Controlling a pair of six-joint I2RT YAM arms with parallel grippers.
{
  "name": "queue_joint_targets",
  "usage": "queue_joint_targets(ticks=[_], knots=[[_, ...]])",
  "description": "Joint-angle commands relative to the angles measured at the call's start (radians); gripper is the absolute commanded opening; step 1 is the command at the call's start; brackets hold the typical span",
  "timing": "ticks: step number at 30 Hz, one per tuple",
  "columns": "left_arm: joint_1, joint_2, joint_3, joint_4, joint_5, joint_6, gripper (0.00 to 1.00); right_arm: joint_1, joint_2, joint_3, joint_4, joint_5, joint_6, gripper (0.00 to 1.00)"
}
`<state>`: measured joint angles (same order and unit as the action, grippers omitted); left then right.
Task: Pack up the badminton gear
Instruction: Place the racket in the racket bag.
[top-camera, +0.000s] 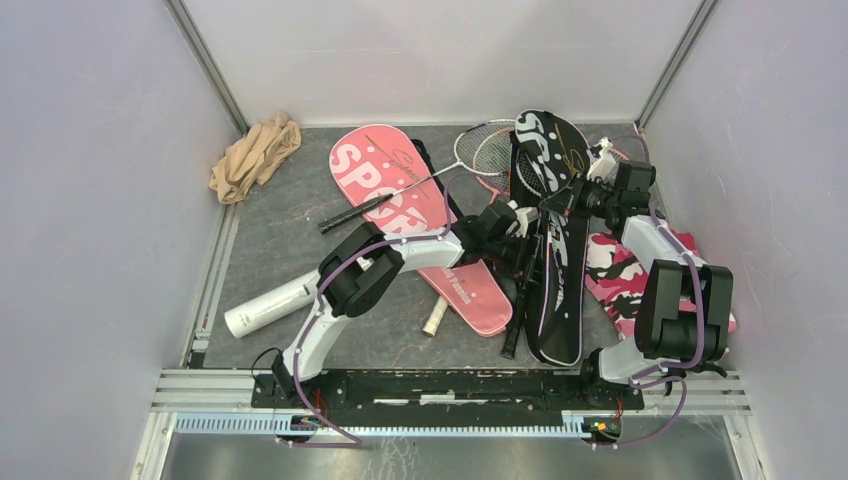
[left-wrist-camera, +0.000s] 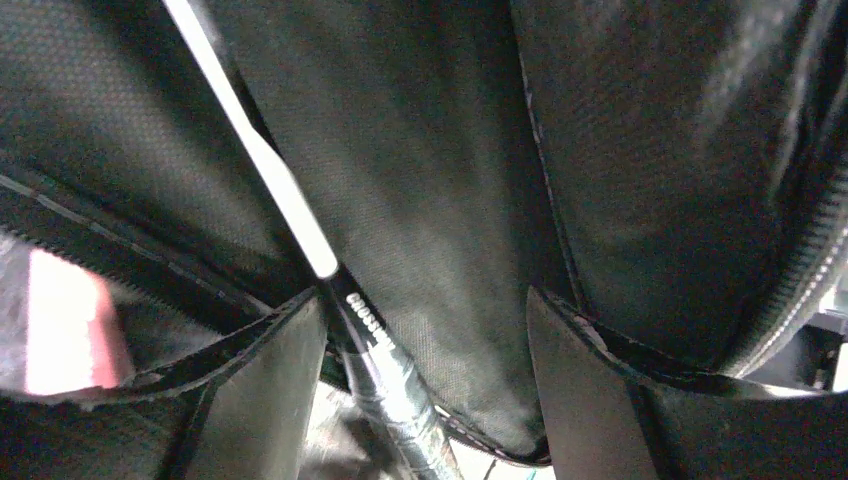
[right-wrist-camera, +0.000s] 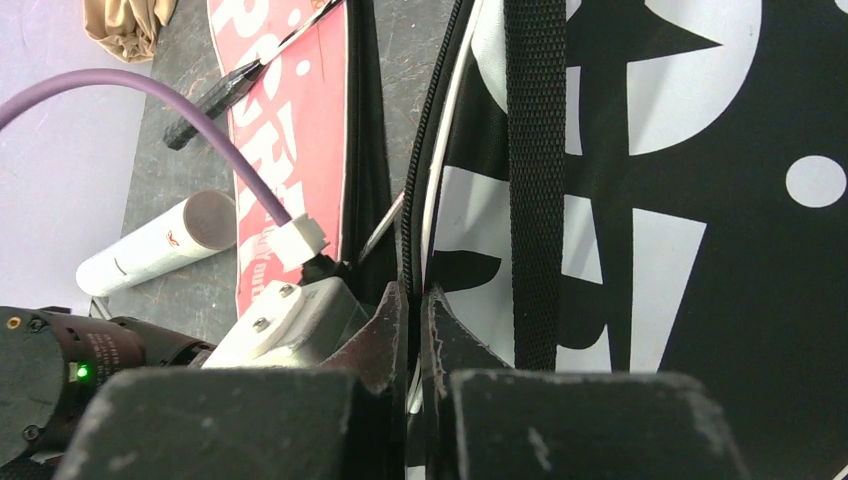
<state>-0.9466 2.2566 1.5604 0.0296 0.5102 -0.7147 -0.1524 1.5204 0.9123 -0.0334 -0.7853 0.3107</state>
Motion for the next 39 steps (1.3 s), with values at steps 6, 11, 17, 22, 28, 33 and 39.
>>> queue_joint_targets(ticks=[6, 11, 17, 22, 28, 33, 39], knots=[[-0.001, -0.134, -0.047, -0.176, -0.212, 0.232, 0.82, -0.003, 0.008, 0.034, 0.038, -0.024, -0.012, 0.0], [-0.003, -0.16, -0.105, -0.169, -0.154, 0.225, 0.77, -0.005, 0.015, 0.041, 0.038, -0.025, -0.01, 0.0], [-0.004, -0.155, -0.138, -0.106, -0.045, 0.179, 0.69, -0.007, 0.023, 0.06, 0.035, -0.019, -0.009, 0.0], [-0.014, -0.159, -0.147, -0.089, -0.014, 0.165, 0.63, -0.007, 0.032, 0.067, 0.036, -0.016, -0.012, 0.0], [-0.018, -0.127, -0.143, -0.091, 0.014, 0.142, 0.58, -0.007, 0.036, 0.074, 0.035, -0.017, -0.015, 0.0], [-0.025, -0.086, -0.105, -0.086, 0.042, 0.119, 0.54, -0.008, 0.04, 0.066, 0.036, -0.017, -0.019, 0.0], [-0.026, -0.048, -0.057, -0.075, 0.042, 0.093, 0.4, -0.007, 0.031, 0.047, 0.036, -0.019, -0.019, 0.0]])
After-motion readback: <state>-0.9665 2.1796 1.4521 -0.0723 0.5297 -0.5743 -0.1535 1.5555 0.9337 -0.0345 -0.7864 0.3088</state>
